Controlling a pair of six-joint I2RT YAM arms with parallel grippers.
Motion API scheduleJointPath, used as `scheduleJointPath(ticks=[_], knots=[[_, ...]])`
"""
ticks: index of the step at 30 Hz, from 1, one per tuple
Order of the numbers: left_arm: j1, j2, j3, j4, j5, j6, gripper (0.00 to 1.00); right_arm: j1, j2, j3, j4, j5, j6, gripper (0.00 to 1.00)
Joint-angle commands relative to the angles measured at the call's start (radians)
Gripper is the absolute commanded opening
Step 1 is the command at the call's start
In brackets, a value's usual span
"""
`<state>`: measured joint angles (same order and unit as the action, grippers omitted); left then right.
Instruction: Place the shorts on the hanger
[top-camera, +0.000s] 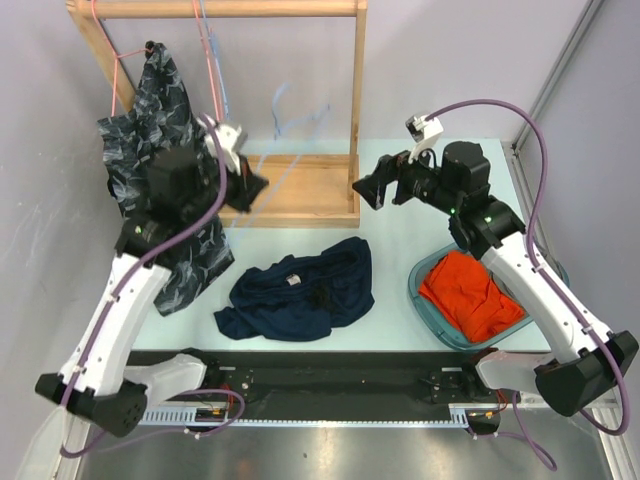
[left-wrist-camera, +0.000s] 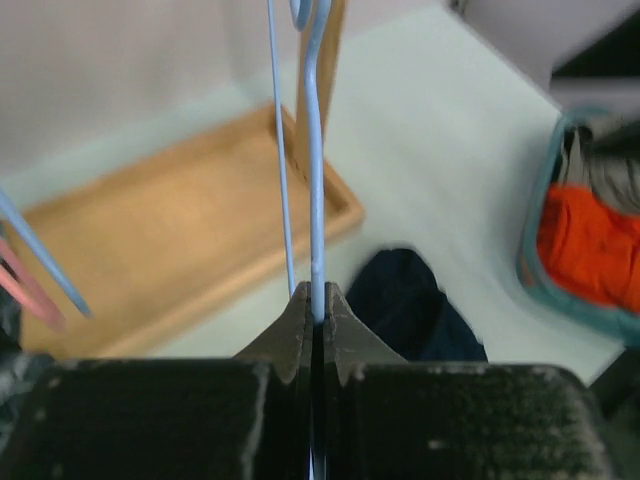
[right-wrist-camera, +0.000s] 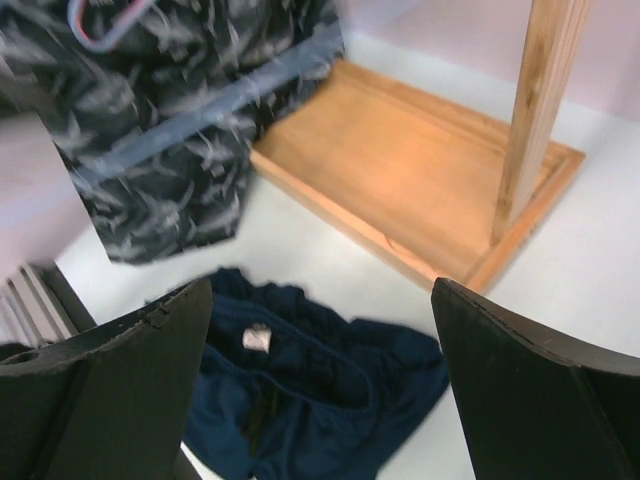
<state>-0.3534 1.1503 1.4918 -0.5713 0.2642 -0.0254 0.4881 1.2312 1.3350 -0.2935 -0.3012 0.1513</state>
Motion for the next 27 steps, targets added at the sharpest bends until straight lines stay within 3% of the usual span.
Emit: scheduleJointPath(ticks=[1, 7, 11, 22, 27], knots=[[-0.056, -0.113, -0.189, -0.013, -0.052, -0.031, 0.00, 0.024, 0.014, 0.041, 0.174, -0.010, 0.132, 0.95], [-0.237, -0.172, -0.324, 0.042, -0.326, -0.180, 0.00, 0.151, 0.071, 0.041, 0.252, -0.004, 0.206, 0.92], [-0.289, -0.176, -0.383, 0.085, -0.425, -0.243, 0.00, 0.224, 0.125, 0.041, 0.284, 0.030, 0.269, 0.88], [-0.429, -0.205, -0.481, 0.243, -0.543, -0.212, 0.00, 0.270, 0.235, 0.043, 0.373, 0.105, 0.497, 0.76], [-0.450, -0.182, -0.490, 0.292, -0.554, -0.190, 0.00, 0.290, 0.277, 0.044, 0.424, 0.091, 0.588, 0.63]])
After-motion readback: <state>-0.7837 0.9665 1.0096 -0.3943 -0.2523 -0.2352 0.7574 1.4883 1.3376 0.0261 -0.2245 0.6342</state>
